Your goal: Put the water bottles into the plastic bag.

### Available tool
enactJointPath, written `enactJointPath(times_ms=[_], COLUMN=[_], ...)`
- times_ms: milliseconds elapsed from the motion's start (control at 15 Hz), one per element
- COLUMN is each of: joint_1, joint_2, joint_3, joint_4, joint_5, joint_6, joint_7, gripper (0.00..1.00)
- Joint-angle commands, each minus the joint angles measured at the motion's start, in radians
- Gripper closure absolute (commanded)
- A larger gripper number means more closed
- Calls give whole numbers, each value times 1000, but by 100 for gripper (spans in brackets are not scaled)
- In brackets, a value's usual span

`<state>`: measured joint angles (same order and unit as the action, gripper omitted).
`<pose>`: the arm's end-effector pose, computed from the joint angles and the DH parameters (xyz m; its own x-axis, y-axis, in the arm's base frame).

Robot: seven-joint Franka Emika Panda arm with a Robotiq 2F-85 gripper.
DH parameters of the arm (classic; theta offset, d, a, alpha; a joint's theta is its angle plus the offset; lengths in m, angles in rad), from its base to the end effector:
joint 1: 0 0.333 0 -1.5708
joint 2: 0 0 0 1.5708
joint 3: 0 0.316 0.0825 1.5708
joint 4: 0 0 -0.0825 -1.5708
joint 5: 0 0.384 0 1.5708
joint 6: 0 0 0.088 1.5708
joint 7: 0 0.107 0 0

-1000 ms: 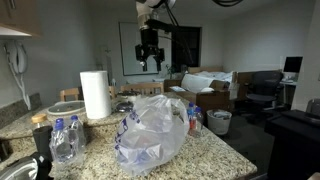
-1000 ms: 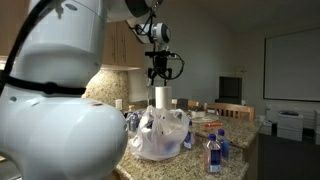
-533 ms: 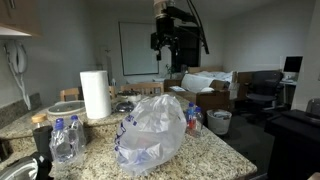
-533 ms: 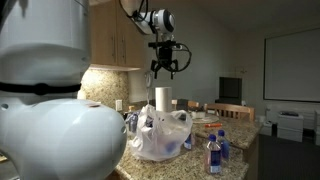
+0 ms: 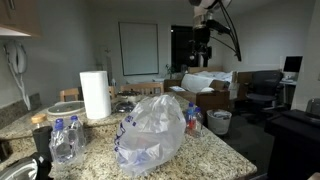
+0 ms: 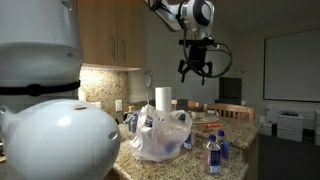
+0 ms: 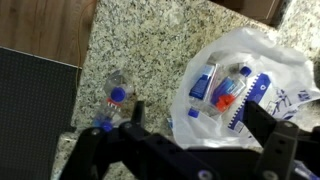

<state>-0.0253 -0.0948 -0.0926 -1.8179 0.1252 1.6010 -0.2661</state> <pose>0.5165 -0.0499 0.5625 0.9861 0.1434 -0.0834 0.1288 -0.9787 -0.1597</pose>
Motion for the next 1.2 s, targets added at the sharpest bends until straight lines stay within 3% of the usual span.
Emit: enactJointPath(times_ms=[0,467,1133], joint_1=[-40,-69,-82], joint_2=[115,376,532], joint_3=[-27,-9,-5], joint_4=[-33,14,125], joint_5=[38,62,28], joint_6=[112,227,270], joint_7=[-24,20,179], gripper=[0,0,0])
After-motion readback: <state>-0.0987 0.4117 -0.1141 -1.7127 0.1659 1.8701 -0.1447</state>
